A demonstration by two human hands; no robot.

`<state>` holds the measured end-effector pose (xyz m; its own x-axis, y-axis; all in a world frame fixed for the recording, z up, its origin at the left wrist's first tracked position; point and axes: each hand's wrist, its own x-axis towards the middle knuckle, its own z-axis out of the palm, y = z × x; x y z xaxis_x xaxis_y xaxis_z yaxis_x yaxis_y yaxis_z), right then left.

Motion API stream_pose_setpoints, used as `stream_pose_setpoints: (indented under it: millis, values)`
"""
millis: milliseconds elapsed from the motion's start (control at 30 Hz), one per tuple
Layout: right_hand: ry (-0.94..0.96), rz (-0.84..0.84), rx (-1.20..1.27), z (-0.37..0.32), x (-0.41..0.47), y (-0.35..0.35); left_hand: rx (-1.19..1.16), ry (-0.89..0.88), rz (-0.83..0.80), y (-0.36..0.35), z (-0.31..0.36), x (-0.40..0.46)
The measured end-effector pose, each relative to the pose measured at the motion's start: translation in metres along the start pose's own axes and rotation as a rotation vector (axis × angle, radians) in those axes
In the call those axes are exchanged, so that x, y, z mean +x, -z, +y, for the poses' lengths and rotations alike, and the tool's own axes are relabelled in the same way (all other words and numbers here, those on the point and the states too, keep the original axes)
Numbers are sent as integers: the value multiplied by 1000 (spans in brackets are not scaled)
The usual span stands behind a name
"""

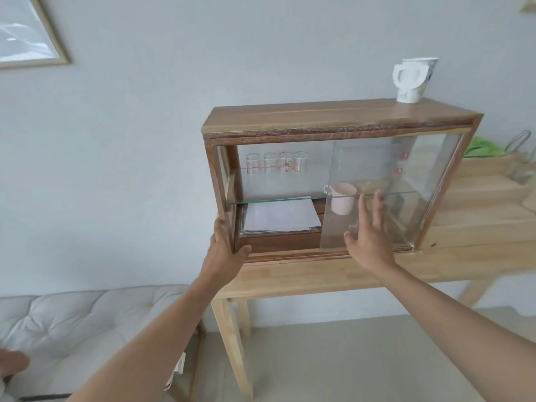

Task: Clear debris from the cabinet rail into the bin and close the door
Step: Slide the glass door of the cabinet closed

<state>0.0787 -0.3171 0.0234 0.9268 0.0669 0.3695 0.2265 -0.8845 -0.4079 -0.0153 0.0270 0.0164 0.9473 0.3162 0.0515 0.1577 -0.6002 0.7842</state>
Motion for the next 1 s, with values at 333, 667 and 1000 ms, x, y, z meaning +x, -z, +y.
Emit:
stream_pose_setpoints:
  millis: [333,667,1000]
  values:
    - [5,7,-24,-15,11,-34,8,-51,26,-17,-12,6]
    - [292,-18,-36,-81,-15,-63,39,-80,-8,-16,-12,6]
    - [525,-92,-159,-101,-28,-57,32,-81,-4,-10,-6,4]
